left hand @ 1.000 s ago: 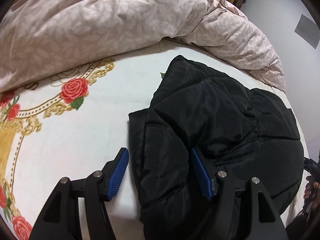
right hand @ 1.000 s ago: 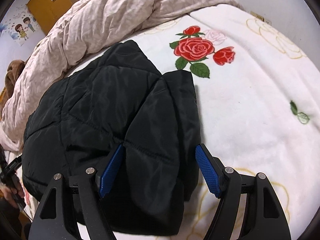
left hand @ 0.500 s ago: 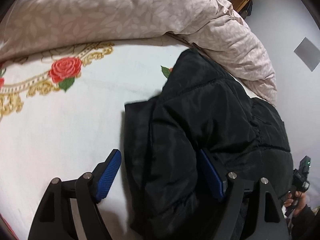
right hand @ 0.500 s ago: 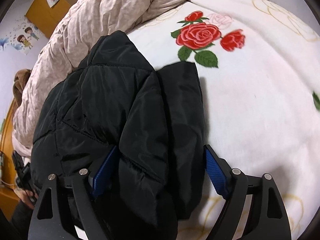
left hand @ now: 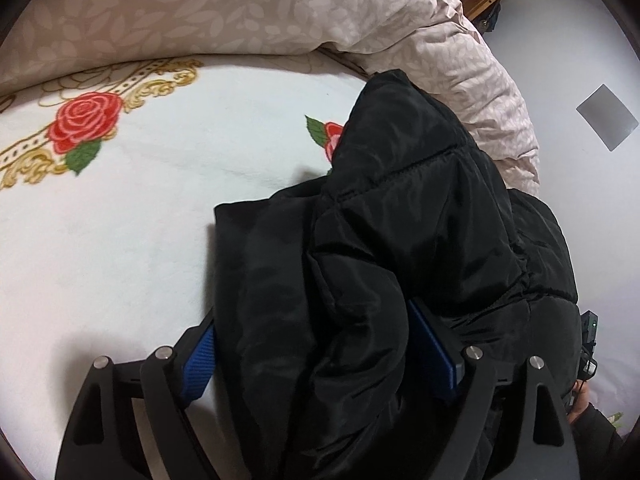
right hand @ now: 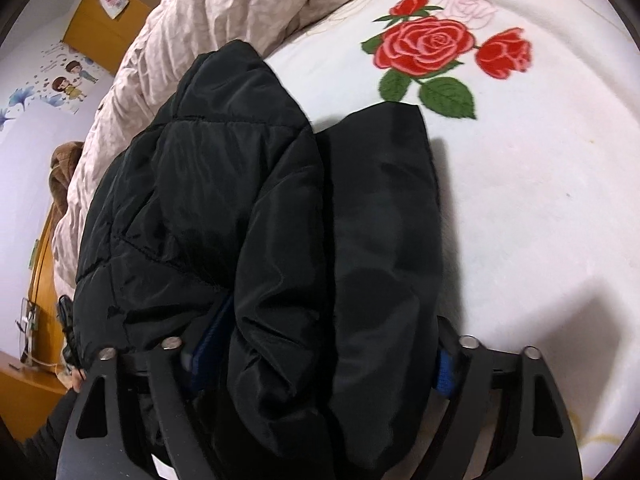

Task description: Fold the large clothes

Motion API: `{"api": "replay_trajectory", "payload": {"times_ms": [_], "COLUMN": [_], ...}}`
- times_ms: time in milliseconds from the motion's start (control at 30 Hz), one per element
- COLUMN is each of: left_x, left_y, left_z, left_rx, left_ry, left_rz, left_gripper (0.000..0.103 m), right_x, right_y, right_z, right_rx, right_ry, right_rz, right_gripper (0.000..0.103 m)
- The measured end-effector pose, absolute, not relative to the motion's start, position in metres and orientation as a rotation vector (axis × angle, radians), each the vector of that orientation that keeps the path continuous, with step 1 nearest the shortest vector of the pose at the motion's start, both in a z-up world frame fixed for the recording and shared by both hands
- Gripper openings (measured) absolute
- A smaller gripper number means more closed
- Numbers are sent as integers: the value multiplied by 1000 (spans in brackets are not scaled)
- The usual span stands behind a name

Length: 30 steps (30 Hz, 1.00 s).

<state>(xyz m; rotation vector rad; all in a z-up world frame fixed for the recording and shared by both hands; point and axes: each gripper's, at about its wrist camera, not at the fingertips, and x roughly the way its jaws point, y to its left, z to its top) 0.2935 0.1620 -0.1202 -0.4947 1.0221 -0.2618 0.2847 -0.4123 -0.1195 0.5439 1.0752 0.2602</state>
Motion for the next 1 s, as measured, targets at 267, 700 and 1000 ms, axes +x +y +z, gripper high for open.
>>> {"api": "replay_trajectory", "payload": {"times_ms": [267, 700, 1000], "left_x": [293, 234, 152], "left_y": [152, 146, 153], "left_z": [-113, -19, 14], "left_rx": [-478, -380, -365], "left_ry": [1037, 911, 869], "left_rz": [-294, -246, -232], "left_gripper": [57, 27, 27], "right_x": [289, 240, 164], "right_y": [-401, -387, -382], "right_z": [-112, -27, -7], "right_rx": [551, 451, 470], "right_ry": [1058, 963, 928], "right_rz": [256, 256, 299], "right_gripper": [42, 23, 23]}}
